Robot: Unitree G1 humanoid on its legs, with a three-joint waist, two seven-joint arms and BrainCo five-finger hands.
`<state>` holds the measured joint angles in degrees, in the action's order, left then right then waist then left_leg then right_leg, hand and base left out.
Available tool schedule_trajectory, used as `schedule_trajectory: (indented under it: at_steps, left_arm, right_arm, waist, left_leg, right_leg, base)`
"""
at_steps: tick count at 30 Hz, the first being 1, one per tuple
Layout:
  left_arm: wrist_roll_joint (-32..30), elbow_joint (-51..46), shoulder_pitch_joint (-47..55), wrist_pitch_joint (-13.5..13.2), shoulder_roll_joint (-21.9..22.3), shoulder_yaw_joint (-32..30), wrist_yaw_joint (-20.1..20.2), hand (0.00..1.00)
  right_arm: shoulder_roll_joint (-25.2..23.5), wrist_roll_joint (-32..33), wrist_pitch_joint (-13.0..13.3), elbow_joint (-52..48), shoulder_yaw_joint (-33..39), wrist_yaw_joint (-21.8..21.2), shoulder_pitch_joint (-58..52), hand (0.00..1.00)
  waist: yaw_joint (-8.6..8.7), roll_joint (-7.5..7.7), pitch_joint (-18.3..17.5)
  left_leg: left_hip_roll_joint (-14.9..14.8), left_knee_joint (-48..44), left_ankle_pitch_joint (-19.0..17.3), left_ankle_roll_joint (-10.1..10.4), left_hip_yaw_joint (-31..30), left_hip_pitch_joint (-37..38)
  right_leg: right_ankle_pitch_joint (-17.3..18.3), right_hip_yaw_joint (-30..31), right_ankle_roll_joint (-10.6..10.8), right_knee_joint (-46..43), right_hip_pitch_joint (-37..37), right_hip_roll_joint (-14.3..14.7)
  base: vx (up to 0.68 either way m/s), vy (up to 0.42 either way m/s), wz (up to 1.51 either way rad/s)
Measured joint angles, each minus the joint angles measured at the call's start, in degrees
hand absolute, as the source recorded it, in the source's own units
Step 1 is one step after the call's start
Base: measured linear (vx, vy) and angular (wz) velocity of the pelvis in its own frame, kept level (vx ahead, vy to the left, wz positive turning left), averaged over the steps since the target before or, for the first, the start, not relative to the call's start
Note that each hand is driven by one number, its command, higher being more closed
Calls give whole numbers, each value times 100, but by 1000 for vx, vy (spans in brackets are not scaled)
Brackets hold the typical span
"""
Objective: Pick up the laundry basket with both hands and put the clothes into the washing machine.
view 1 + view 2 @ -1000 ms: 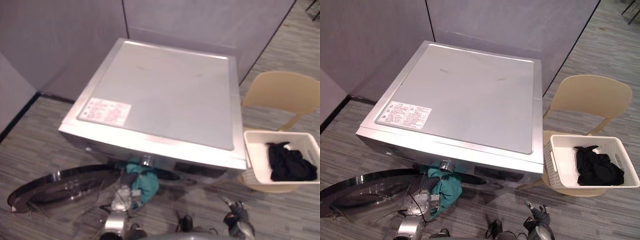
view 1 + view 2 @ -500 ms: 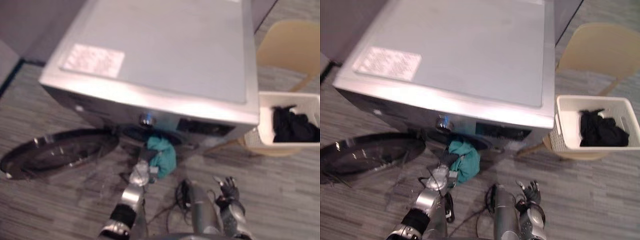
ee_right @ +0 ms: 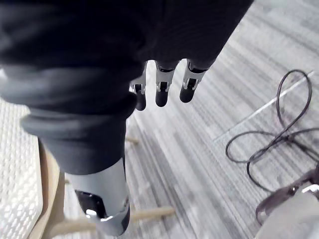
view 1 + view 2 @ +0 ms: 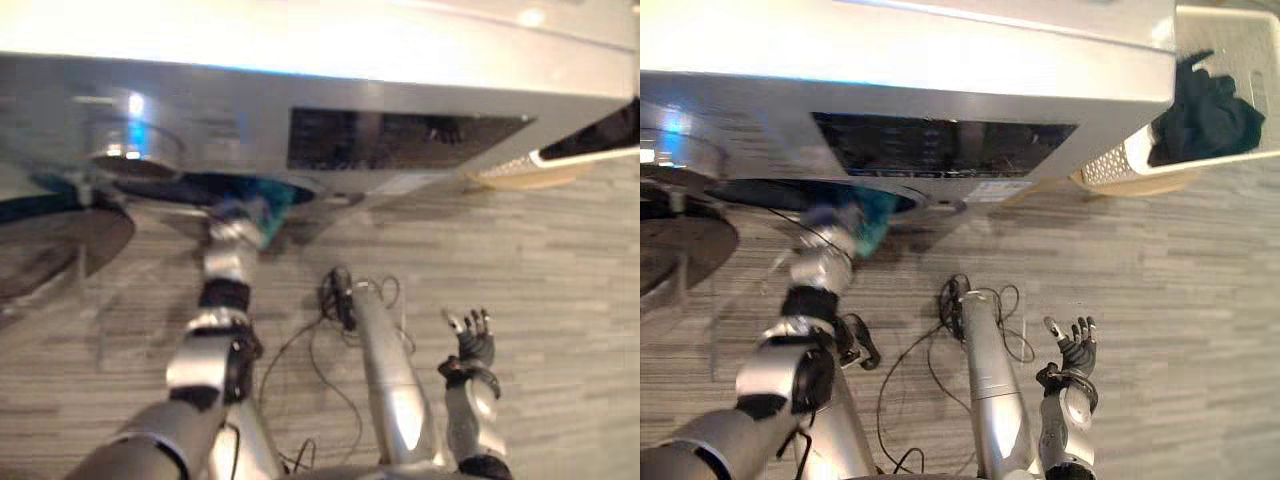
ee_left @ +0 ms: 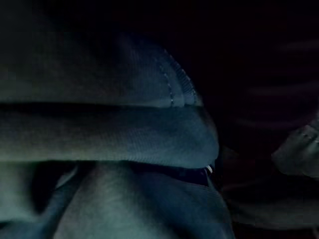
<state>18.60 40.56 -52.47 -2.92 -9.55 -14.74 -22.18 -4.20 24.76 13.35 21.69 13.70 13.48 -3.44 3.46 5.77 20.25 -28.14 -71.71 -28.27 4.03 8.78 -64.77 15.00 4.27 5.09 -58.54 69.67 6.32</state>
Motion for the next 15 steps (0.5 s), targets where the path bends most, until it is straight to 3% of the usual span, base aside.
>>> schedule_trajectory:
  at_steps: [3,5,8,10,12,13,15]
  left_arm:
    - [392,64,-801,-6,-563,-248,-56,100]
    - [564,85,-1160,-16,-704,-341,-60,100]
    - [823,289,-1849,-37,-1143,-332,-77,100]
    - [1104,266,-1902,-206,-1286,-182,-75,100]
    - [1201,264,-2083,-146,-1429,-29,-128,100]
    - [1053,246,-2182,-140,-1581,160,-181,0]
    - [394,171,-2348,-129,-1836,558,-381,0]
  right_arm:
    - [-6,28,60,46,184,-18,-57,0]
    - [-7,67,104,172,243,-43,-76,0]
    - [-7,218,107,278,234,-154,-84,0]
    - [-7,304,110,288,232,-253,-83,0]
    - [-7,405,115,362,223,-312,-83,0]
    - [-6,434,114,414,216,-378,-99,0]
    - [-1,461,132,400,217,-437,-172,0]
  waist:
    - [46,0,74]
    - [43,-2,96]
    - [31,-3,101]
    - [10,8,118]
    - [3,56,152]
    - [-35,73,169]
    - [-50,76,173]
  left_leg:
    - [-185,-86,-54,-5,4,-175]
    - [-206,-73,-54,-6,4,-222]
    - [-322,-47,-57,-10,64,-283]
    - [-394,-42,-57,-11,94,-314]
    - [-424,-32,-57,-12,102,-354]
    - [-497,-27,-73,-40,106,-406]
    - [-542,-27,-79,-58,92,-552]
  right_leg:
    - [-149,20,11,164,129,176]
    - [-229,9,3,259,155,200]
    - [-389,38,12,505,184,310]
    - [-476,53,35,644,194,371]
    - [-584,40,21,755,216,389]
    - [-641,33,52,880,222,441]
    - [-772,9,54,1046,293,469]
  base:
    - [18,58,-43]
    - [22,78,-24]
    - [30,91,-29]
    - [34,113,-30]
    - [20,106,-26]
    - [5,102,-30]
    - [-1,90,-24]
